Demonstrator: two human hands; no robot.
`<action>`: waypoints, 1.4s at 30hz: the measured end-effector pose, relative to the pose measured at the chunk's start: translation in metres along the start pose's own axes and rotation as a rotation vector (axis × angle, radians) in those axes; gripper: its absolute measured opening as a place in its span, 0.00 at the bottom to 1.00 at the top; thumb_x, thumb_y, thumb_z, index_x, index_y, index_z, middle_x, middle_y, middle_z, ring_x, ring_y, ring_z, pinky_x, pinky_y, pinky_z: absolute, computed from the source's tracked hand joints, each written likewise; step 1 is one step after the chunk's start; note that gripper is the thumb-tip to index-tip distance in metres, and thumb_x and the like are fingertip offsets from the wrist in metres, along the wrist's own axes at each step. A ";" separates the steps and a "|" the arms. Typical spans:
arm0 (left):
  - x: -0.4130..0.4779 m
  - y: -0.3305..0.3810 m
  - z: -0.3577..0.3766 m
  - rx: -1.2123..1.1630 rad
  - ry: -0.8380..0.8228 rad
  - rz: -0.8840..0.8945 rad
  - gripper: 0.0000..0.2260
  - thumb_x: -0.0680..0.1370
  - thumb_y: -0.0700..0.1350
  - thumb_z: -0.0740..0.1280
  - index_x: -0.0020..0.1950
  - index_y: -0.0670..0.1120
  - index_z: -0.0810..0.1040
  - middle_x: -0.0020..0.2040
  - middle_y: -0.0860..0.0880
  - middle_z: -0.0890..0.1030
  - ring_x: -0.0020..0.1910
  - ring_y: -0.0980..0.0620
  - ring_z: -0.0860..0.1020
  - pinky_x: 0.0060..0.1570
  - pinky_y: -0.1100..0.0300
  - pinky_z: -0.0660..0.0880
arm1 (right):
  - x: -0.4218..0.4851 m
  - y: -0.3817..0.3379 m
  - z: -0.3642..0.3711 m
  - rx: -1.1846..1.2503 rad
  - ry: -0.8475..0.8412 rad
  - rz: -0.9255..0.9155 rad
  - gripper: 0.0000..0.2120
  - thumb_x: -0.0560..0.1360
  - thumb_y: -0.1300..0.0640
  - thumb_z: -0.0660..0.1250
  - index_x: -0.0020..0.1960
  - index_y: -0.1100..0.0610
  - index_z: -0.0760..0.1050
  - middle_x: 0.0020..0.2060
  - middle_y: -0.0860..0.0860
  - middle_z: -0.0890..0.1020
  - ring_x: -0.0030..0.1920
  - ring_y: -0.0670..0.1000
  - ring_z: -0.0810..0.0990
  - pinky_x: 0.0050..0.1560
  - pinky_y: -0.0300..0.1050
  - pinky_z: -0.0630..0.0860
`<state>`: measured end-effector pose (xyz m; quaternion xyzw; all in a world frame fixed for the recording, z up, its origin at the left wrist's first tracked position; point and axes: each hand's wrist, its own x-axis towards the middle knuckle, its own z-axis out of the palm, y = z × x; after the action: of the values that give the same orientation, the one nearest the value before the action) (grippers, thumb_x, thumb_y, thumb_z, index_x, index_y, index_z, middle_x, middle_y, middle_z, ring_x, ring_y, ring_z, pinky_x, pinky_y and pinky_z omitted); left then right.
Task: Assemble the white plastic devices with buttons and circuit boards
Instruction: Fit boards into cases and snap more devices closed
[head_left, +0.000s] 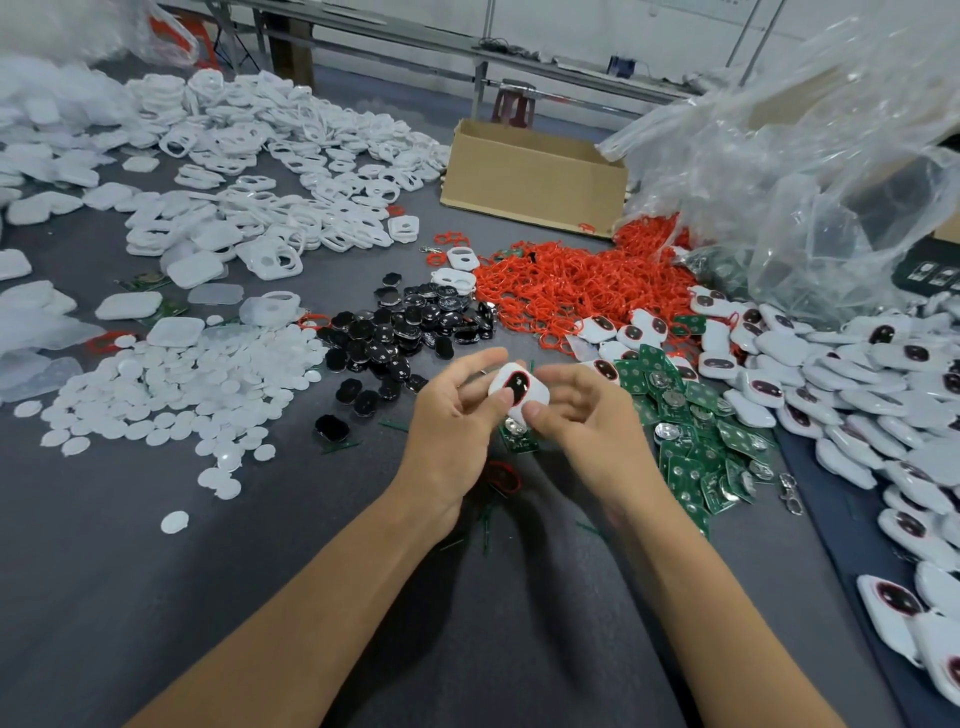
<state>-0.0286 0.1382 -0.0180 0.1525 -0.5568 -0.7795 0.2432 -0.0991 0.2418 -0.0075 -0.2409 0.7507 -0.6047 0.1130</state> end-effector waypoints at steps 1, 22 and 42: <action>-0.001 0.001 0.000 0.021 -0.021 0.013 0.14 0.78 0.31 0.64 0.59 0.46 0.78 0.50 0.49 0.85 0.52 0.50 0.81 0.58 0.57 0.75 | 0.000 -0.001 -0.001 0.084 -0.047 0.060 0.12 0.72 0.71 0.68 0.50 0.56 0.78 0.35 0.49 0.82 0.33 0.44 0.78 0.37 0.37 0.73; -0.004 0.002 0.000 0.064 -0.169 0.095 0.15 0.78 0.30 0.61 0.58 0.45 0.78 0.54 0.51 0.84 0.54 0.54 0.81 0.56 0.63 0.76 | -0.004 -0.009 -0.010 0.245 -0.061 0.154 0.10 0.70 0.76 0.67 0.48 0.65 0.78 0.30 0.52 0.82 0.28 0.46 0.78 0.30 0.35 0.74; 0.002 -0.001 -0.007 -0.038 -0.040 0.018 0.08 0.79 0.40 0.65 0.56 0.46 0.78 0.50 0.50 0.85 0.57 0.54 0.81 0.59 0.58 0.74 | 0.008 -0.016 -0.075 1.040 0.538 -0.086 0.21 0.77 0.71 0.60 0.69 0.62 0.67 0.61 0.54 0.78 0.58 0.50 0.79 0.60 0.42 0.76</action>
<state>-0.0275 0.1320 -0.0211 0.1272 -0.5481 -0.7905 0.2418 -0.1366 0.2993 0.0273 -0.0220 0.3473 -0.9375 -0.0029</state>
